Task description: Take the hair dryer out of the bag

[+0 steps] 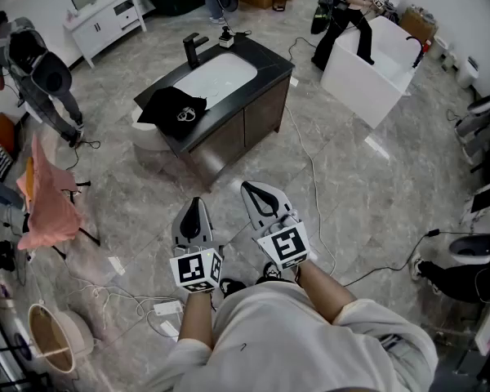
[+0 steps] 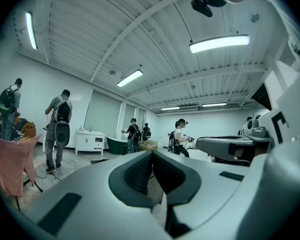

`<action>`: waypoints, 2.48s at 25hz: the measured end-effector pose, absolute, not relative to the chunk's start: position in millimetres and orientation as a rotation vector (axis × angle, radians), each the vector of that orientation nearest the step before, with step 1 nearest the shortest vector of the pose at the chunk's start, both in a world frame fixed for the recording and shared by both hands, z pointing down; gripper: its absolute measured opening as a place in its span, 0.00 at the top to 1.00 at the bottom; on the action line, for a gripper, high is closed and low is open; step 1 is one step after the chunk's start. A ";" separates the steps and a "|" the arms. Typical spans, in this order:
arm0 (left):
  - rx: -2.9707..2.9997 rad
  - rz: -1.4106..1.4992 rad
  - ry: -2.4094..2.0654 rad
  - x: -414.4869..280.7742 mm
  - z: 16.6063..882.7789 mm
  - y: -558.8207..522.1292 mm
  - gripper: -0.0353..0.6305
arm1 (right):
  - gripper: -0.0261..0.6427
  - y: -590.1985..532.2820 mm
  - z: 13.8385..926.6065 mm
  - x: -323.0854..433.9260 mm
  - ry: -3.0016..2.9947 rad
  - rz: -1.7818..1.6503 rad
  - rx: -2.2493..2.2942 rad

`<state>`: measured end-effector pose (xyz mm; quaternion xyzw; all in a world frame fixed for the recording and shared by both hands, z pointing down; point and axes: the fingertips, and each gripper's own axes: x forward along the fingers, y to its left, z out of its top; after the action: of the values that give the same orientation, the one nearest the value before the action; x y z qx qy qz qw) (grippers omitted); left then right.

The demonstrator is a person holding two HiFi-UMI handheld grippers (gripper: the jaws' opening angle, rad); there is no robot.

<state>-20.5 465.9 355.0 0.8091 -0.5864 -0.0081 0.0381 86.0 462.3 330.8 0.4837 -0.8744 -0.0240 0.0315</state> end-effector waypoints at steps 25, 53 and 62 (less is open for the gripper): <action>2.478 0.014 -1.787 -16.4 356.8 483.8 0.92 | 0.96 473.8 338.4 98.3 -2.677 -0.048 1.514; 2.534 0.122 -1.597 -102.0 396.5 506.3 0.83 | 0.87 492.1 375.5 -18.8 -2.632 0.024 1.431; 2.506 0.152 -1.604 -102.7 412.8 435.8 0.83 | 0.87 418.8 383.8 -7.5 -2.631 0.054 1.454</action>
<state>-102.7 435.8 412.8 0.8384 -0.5366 0.0509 0.0813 -7.5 418.8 383.8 0.4824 -0.8731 0.0178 0.0677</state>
